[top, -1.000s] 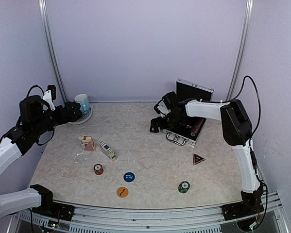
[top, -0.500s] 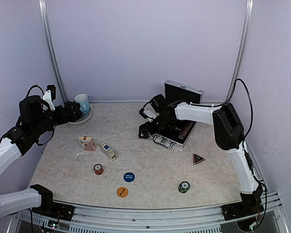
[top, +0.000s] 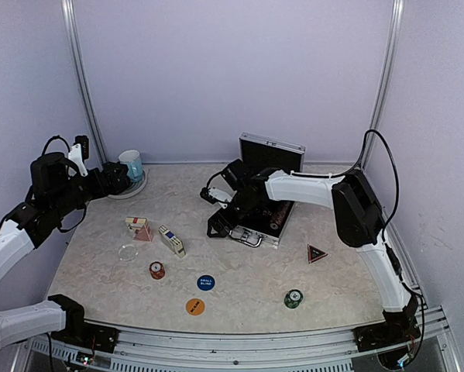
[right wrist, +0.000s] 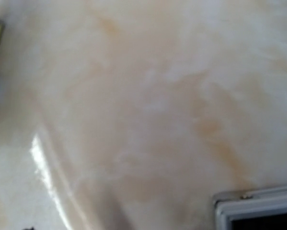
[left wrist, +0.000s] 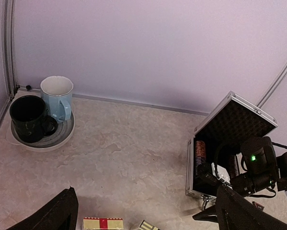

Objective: Pack up texas hold em set

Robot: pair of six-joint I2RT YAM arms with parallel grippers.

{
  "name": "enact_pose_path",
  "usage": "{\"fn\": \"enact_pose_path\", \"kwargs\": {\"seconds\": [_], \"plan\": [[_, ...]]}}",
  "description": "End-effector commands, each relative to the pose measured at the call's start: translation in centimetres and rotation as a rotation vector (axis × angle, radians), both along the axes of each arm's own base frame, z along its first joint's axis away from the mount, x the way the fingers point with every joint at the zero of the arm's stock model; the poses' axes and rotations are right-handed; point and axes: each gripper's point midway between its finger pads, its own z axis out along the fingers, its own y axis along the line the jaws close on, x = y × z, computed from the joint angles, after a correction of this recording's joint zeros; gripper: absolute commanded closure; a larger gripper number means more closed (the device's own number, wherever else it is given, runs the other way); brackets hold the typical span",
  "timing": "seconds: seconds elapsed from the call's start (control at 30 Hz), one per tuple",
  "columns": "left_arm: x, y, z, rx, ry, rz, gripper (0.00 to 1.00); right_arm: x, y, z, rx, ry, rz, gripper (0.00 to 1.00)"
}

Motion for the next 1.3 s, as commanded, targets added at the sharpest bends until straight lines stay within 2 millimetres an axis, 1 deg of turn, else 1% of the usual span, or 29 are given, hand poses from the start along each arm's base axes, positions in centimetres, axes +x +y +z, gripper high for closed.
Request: {"fn": "enact_pose_path", "kwargs": {"seconds": [0.0, 0.1, 0.47, 0.7, 0.87, 1.13, 1.27], "plan": [[0.0, 0.2, -0.2, 0.0, 0.003, 0.001, 0.01, -6.0, 1.4, -0.9, -0.017, 0.065, 0.179, 0.02], [0.0, 0.2, -0.2, -0.002, 0.004, 0.0, 0.01, -6.3, 0.6, -1.3, -0.046, 0.058, 0.183, 0.02], [0.0, 0.3, -0.4, 0.0, 0.009, 0.002, 0.01, -8.2, -2.2, -1.9, -0.112, 0.053, 0.236, 0.13], [0.0, 0.3, -0.4, 0.001, 0.007, 0.004, 0.01, -9.1, -3.9, -2.4, -0.155, 0.047, 0.251, 0.15], [0.1, 0.3, -0.5, 0.001, 0.013, 0.003, 0.01, -9.6, -4.7, -2.6, -0.174, 0.048, 0.257, 0.16], [0.1, 0.3, -0.5, 0.001, 0.013, 0.002, 0.01, -9.5, -6.1, -2.5, -0.223, 0.024, 0.251, 0.16], [0.0, 0.3, -0.5, 0.0, 0.01, 0.002, 0.01, -9.0, -6.6, -1.8, -0.237, -0.003, 0.236, 0.16]]}}
